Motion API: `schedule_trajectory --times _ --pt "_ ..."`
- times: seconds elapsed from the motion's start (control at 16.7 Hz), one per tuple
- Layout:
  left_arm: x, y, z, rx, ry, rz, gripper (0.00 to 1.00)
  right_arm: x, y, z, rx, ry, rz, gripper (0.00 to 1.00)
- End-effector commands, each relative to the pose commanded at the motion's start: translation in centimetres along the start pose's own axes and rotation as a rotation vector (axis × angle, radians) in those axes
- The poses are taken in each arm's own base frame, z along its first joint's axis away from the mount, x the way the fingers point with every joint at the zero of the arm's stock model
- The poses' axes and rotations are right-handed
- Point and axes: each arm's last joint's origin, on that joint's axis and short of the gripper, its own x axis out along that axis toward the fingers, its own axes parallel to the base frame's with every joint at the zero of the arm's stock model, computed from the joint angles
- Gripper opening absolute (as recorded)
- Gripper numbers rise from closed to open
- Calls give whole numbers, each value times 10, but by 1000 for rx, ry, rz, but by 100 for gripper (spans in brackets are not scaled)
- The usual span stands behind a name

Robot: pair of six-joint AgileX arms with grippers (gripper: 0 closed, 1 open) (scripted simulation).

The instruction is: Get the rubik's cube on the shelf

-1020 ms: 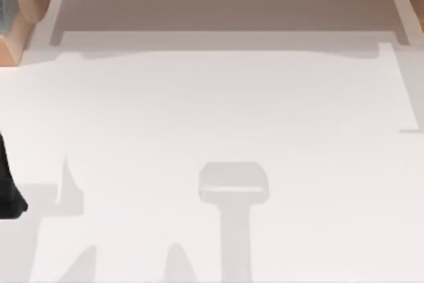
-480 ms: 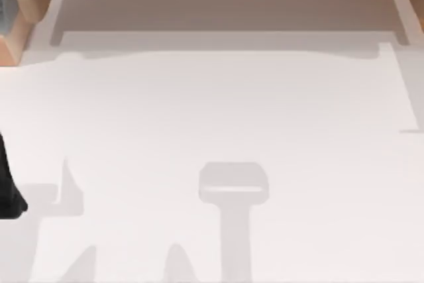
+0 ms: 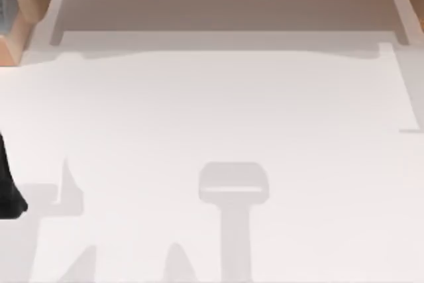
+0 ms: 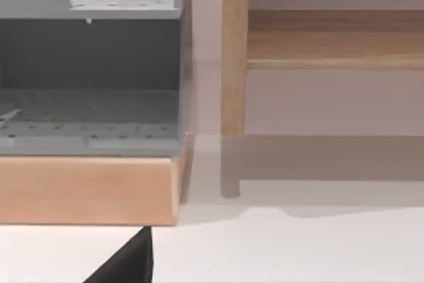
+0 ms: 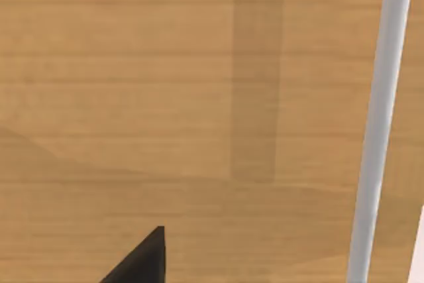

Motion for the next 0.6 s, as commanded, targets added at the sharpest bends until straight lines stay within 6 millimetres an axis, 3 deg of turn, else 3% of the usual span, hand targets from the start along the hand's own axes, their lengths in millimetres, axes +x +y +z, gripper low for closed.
schedule_trajectory --times 0.24,0.6 --pt "0 0 0 0 0 0 100 0 0 0 -2 -1 -2 100" --pt "0 0 0 0 0 0 100 -19 0 0 0 -2 0 100"
